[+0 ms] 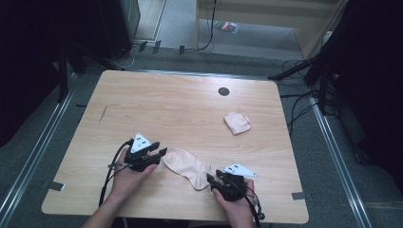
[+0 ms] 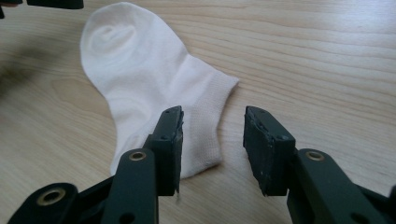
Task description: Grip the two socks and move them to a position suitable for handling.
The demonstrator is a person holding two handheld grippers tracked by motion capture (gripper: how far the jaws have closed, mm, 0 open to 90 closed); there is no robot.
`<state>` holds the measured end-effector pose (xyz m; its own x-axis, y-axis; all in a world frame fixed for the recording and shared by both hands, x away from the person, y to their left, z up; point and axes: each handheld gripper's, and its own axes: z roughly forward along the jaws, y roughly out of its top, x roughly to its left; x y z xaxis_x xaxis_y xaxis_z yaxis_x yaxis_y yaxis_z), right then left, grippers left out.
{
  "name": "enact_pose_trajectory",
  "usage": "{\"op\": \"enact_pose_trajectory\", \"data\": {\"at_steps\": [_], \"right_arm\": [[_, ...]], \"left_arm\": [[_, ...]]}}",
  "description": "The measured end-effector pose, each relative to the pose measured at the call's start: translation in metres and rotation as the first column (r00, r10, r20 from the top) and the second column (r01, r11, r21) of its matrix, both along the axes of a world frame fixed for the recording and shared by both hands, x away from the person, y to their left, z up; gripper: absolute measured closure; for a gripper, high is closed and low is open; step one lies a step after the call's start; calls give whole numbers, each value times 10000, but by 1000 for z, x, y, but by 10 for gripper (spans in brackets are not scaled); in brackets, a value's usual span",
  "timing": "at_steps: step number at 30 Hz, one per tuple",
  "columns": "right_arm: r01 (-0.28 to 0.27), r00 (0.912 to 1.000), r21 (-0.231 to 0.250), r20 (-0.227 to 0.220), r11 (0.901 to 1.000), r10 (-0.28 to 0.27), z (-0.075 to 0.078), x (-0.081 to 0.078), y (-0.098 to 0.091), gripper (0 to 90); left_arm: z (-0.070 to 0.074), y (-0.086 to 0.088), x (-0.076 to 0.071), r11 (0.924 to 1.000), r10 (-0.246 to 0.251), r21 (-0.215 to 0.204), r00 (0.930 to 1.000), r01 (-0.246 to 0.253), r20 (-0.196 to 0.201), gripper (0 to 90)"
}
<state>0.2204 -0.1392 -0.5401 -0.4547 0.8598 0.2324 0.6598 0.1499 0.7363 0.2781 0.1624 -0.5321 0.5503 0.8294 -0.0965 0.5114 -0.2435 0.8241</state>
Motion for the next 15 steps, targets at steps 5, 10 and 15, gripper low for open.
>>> {"op": "enact_pose_trajectory", "data": {"at_steps": [5,10,15], "right_arm": [[466,9987,-289,207,9985,-460,-2,-4,3,572],[329,9990,-562,320,9979,-311,-5,-4,9,629],[-181,9982,-1175,547,9929,246,-8,-3,16,844]], "left_arm": [[-6,-7,7,9994,56,332,9999,-52,-137,669],[-12,-10,12,9981,102,614,9991,-77,-403,723],[-10,-10,9,9964,-482,671,9969,524,-622,900]]}}
